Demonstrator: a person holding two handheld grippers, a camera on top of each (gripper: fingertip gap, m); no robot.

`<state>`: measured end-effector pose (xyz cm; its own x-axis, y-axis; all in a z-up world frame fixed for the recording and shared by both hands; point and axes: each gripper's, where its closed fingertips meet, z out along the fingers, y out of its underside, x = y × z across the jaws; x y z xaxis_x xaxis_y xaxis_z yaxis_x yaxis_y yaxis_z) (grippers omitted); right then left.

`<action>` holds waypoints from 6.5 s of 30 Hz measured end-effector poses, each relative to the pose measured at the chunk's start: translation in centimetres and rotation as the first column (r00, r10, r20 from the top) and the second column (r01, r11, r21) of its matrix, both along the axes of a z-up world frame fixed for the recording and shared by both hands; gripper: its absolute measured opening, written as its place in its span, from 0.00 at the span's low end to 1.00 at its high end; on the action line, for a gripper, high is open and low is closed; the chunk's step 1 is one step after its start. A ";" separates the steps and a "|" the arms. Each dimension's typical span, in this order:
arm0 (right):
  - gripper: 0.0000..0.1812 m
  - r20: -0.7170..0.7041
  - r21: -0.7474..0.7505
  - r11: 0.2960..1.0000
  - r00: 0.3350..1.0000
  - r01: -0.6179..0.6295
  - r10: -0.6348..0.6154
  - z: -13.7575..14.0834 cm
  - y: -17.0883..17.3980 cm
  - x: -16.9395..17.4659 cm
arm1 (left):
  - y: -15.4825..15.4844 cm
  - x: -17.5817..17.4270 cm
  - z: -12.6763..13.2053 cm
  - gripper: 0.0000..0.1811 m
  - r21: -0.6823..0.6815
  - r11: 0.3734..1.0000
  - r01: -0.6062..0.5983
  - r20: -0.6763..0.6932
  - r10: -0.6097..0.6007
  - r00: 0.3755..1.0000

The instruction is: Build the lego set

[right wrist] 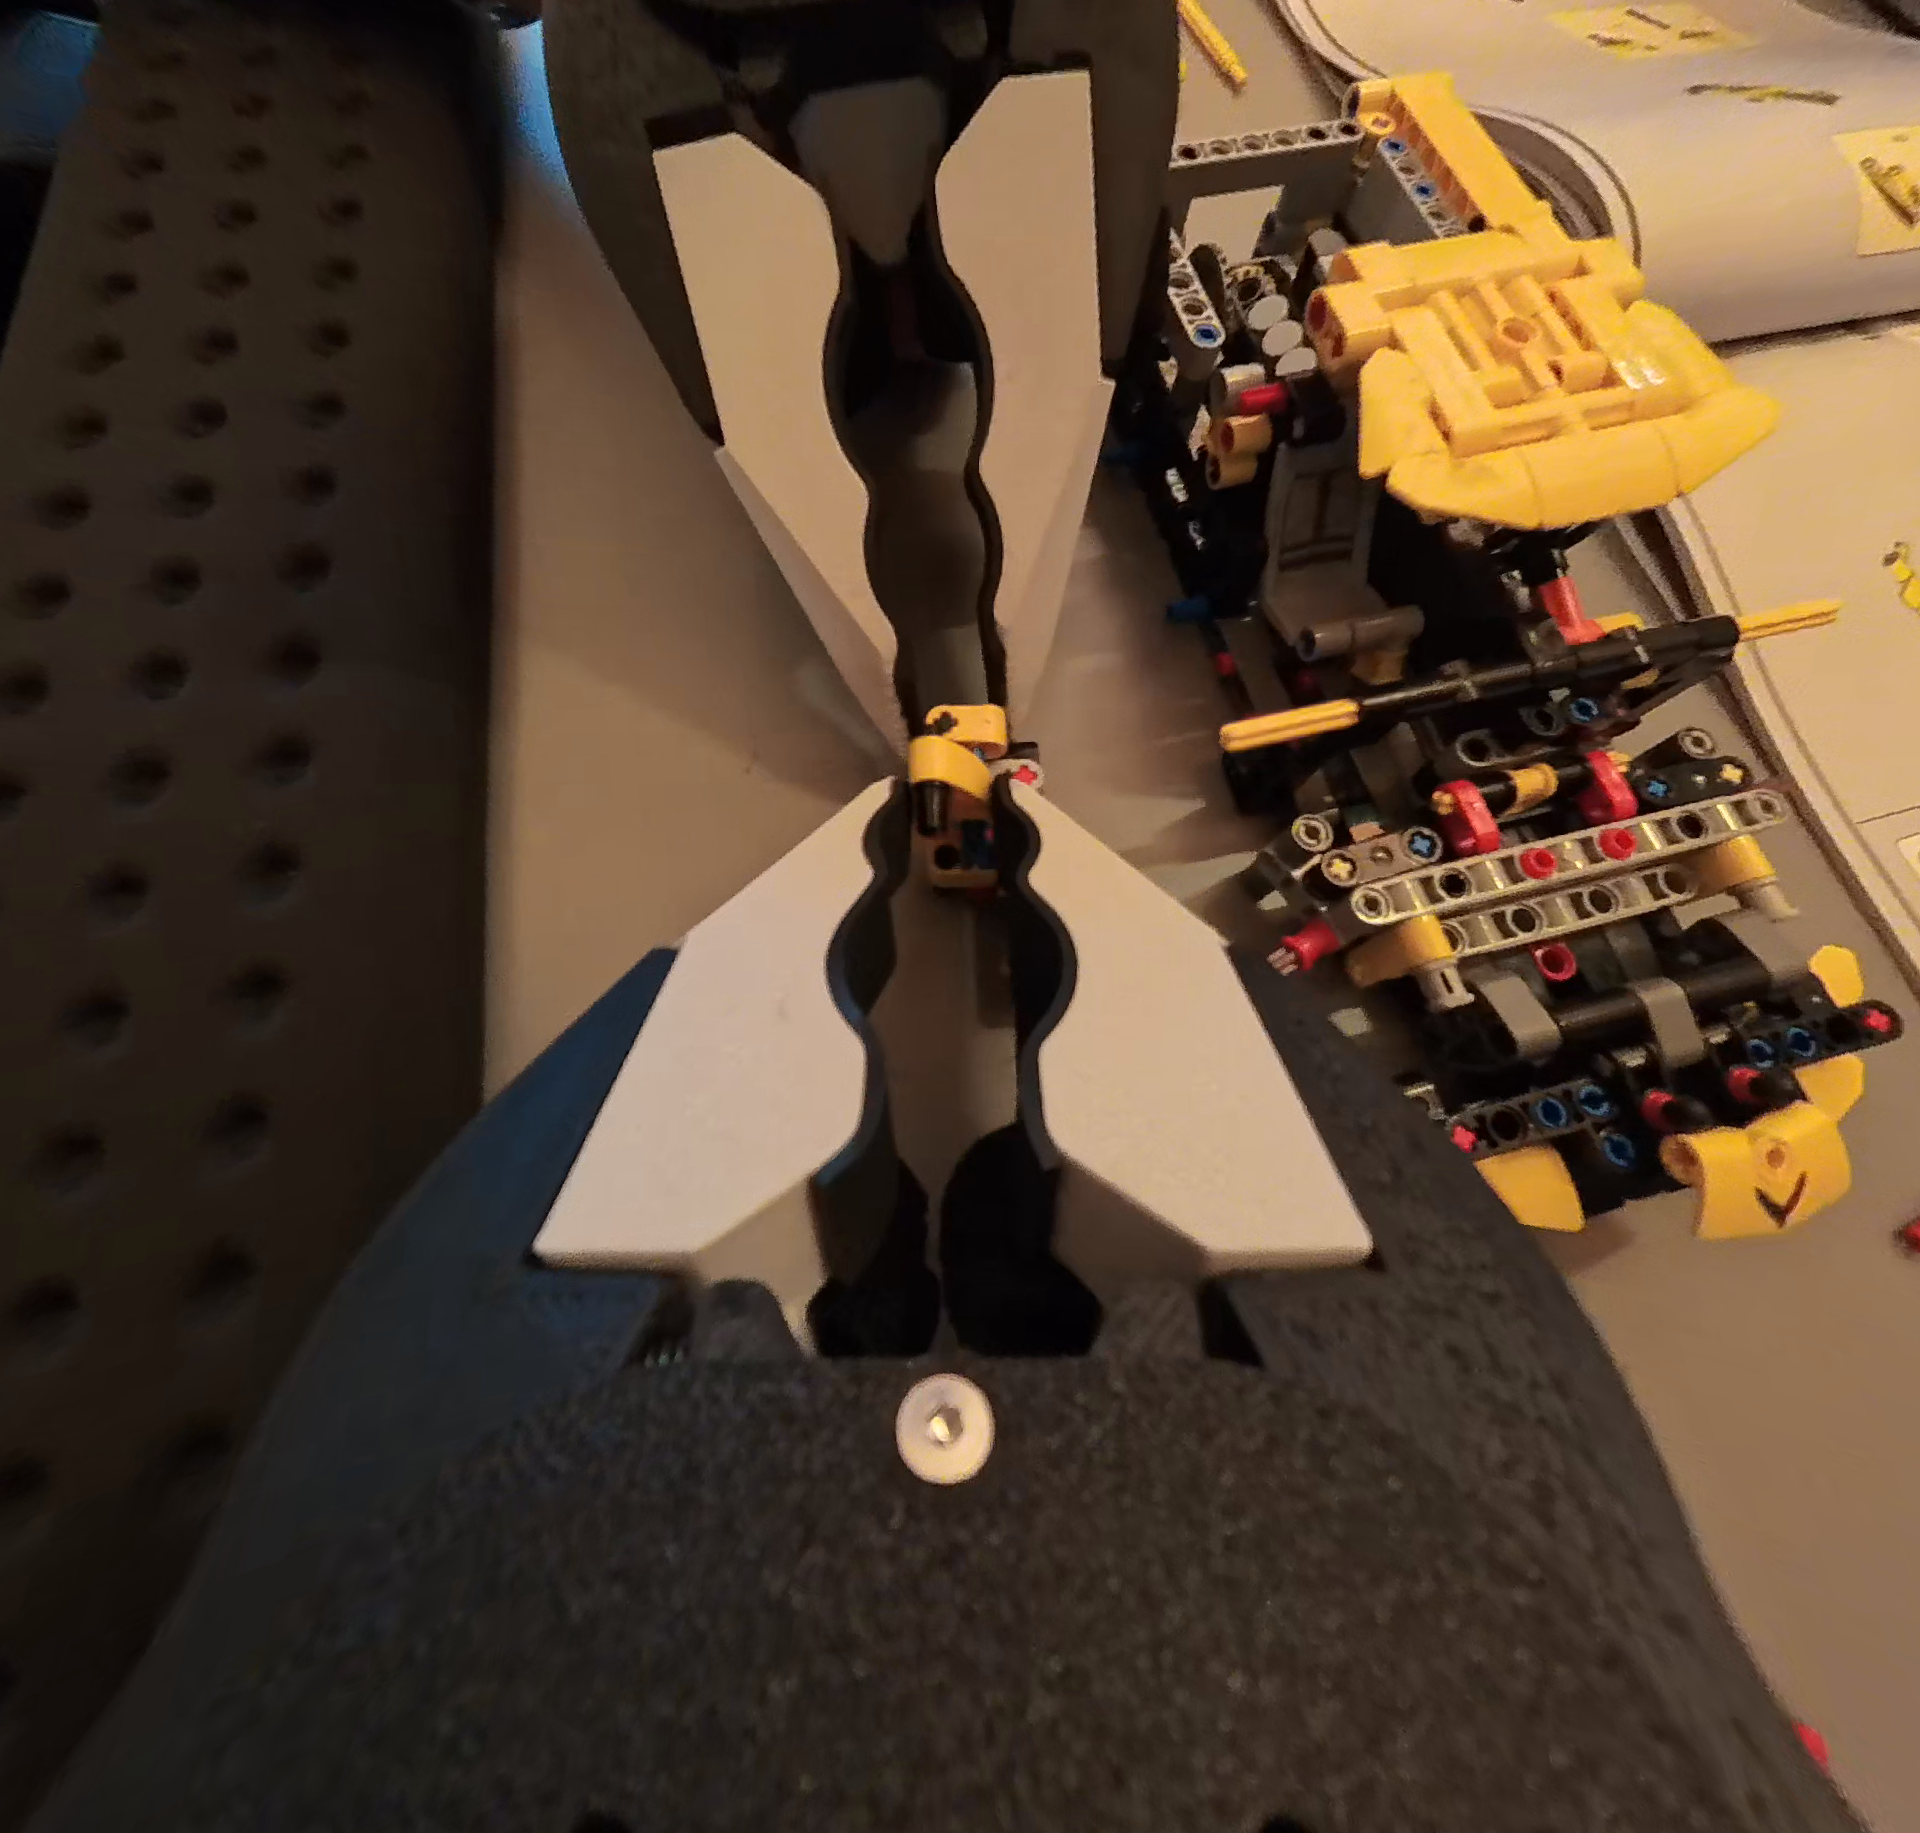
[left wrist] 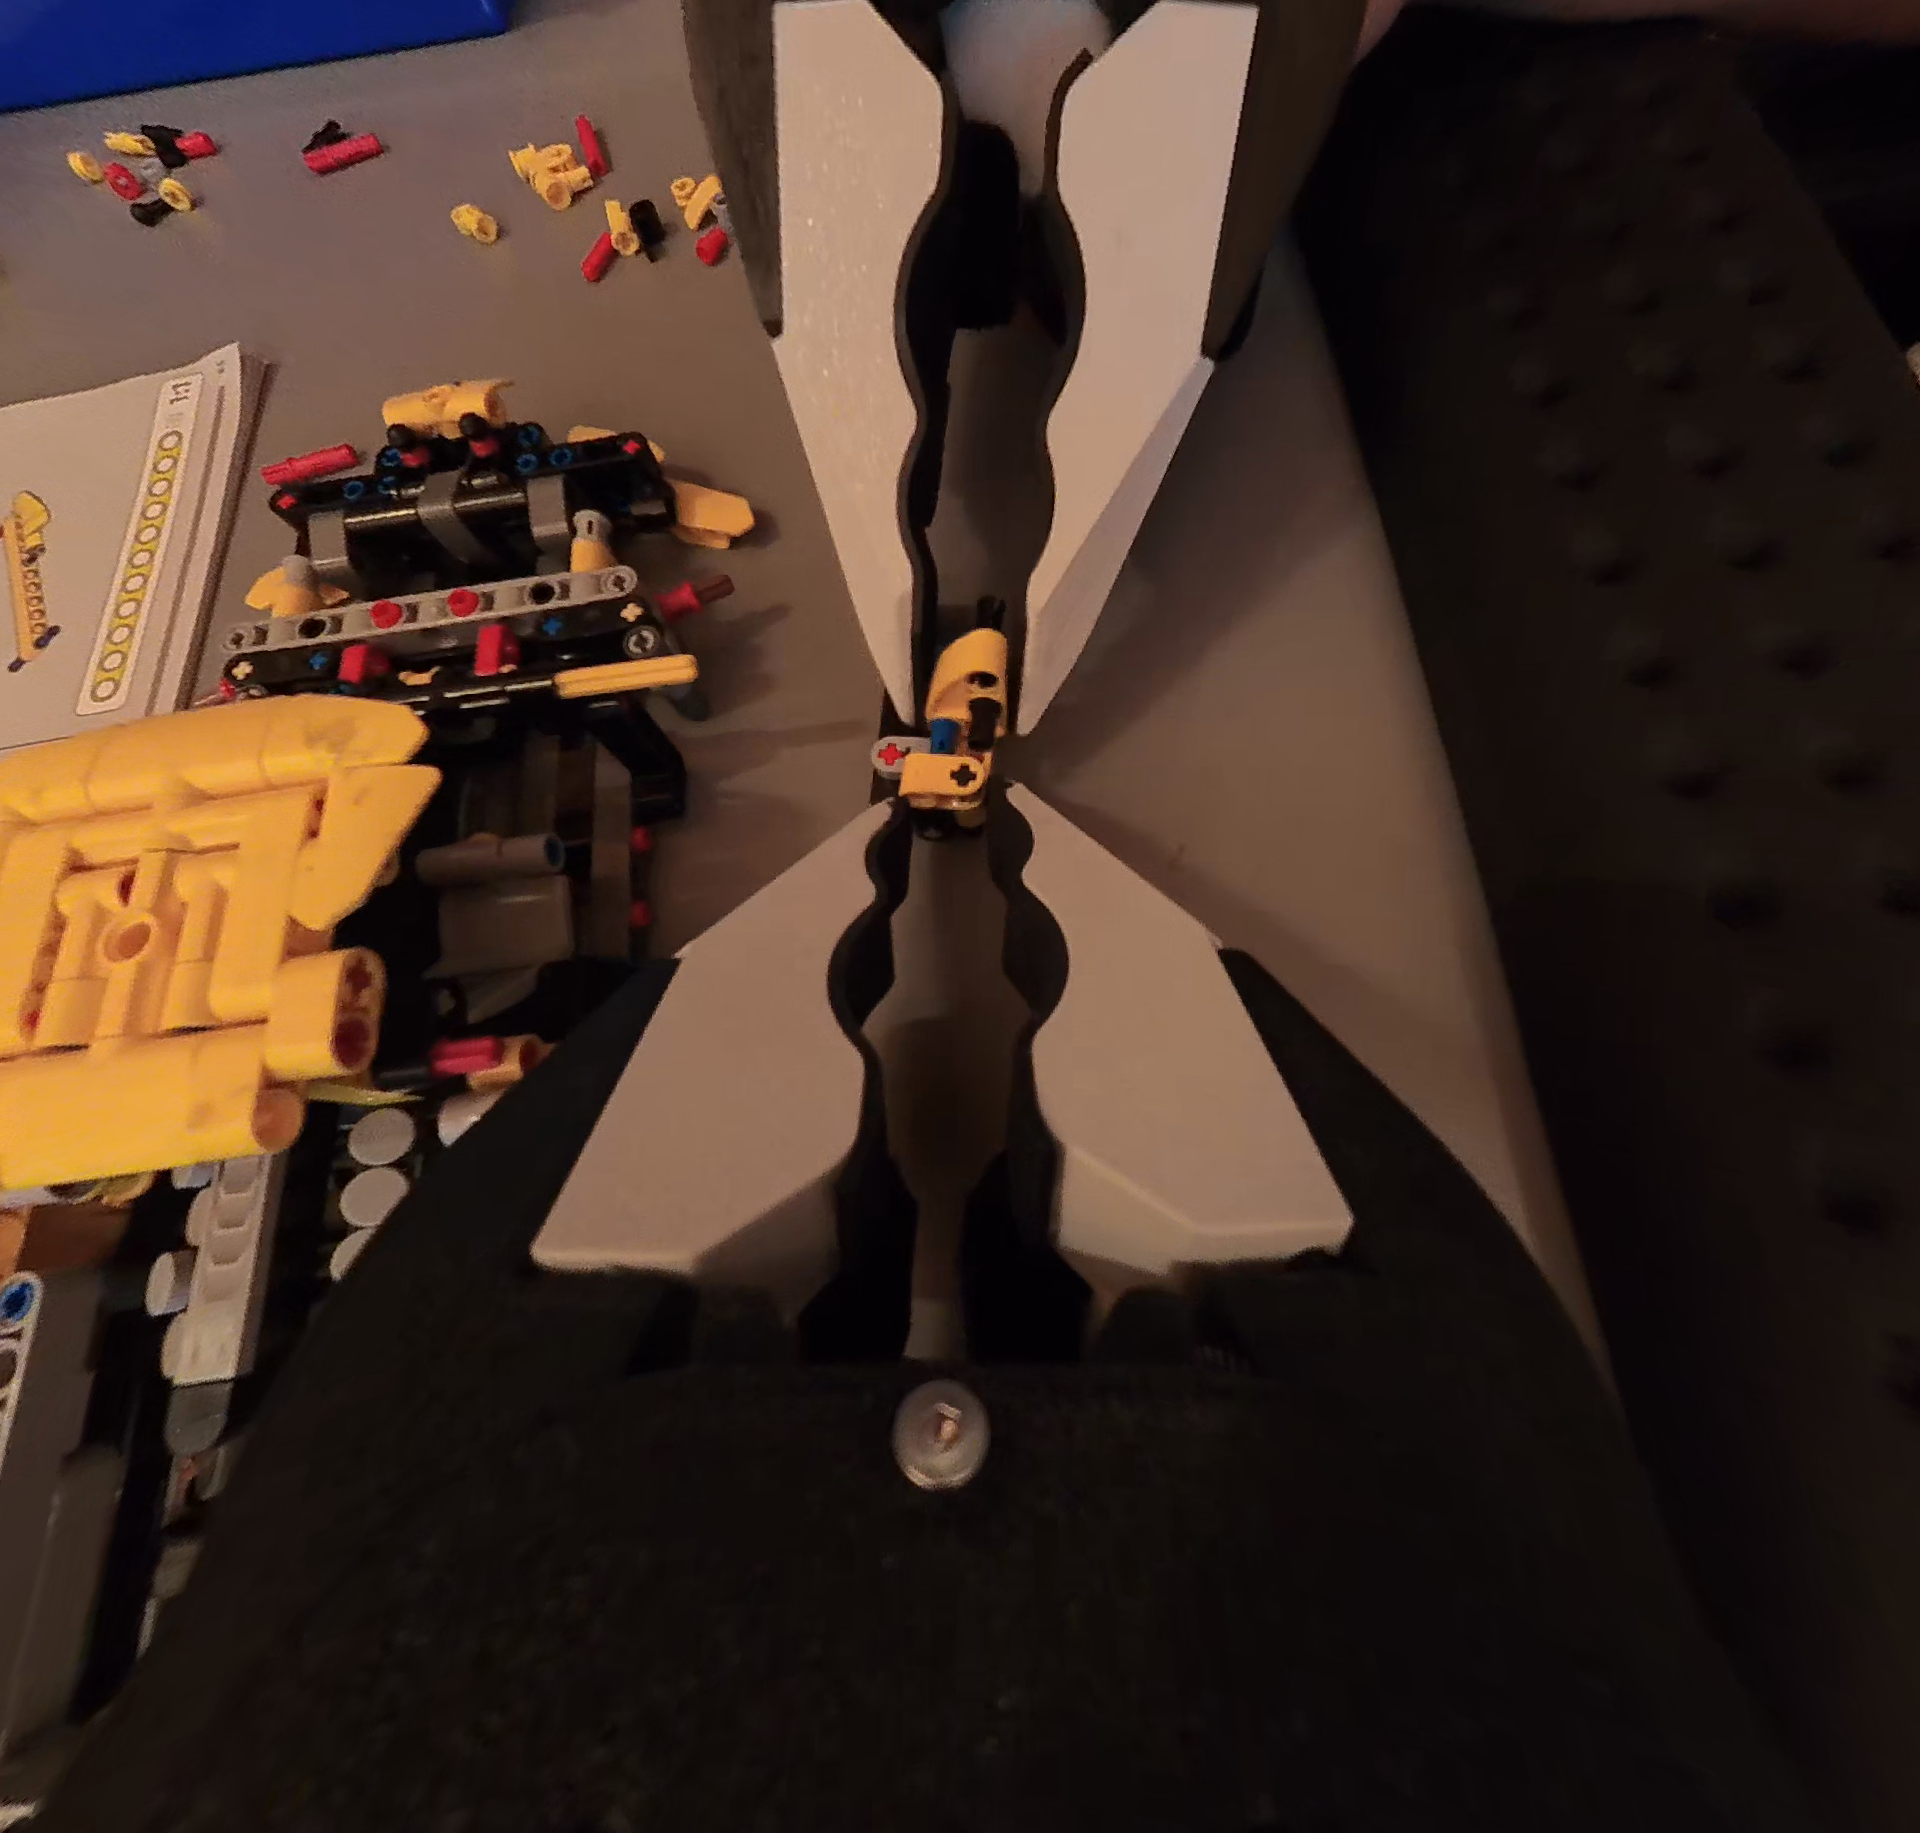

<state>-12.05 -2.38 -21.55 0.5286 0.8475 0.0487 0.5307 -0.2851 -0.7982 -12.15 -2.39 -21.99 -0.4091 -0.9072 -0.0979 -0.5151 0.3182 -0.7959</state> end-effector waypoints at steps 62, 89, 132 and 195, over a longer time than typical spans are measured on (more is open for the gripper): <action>0.08 -0.182 -0.095 0.991 0.980 -0.094 0.075 2.1 -0.9 -0.4 | -1.4 -0.4 2.0 0.07 -0.047 0.994 0.098 0.114 -0.092 0.989; 0.15 -0.324 0.010 0.999 0.945 -0.031 0.033 4.1 -0.2 0.2 | -0.6 -0.1 3.2 0.07 -0.092 0.995 0.042 0.176 -0.025 0.984; 0.18 -0.489 0.024 0.988 0.864 0.152 -0.122 6.9 6.1 -5.0 | 4.4 -9.9 5.7 0.07 -0.581 0.726 -0.368 -0.016 0.442 0.897; 0.23 -0.529 -0.003 0.886 0.751 0.464 -0.396 9.1 12.9 2.8 | 14.5 -29.5 2.4 0.17 -0.132 0.381 -0.915 -0.130 0.908 0.397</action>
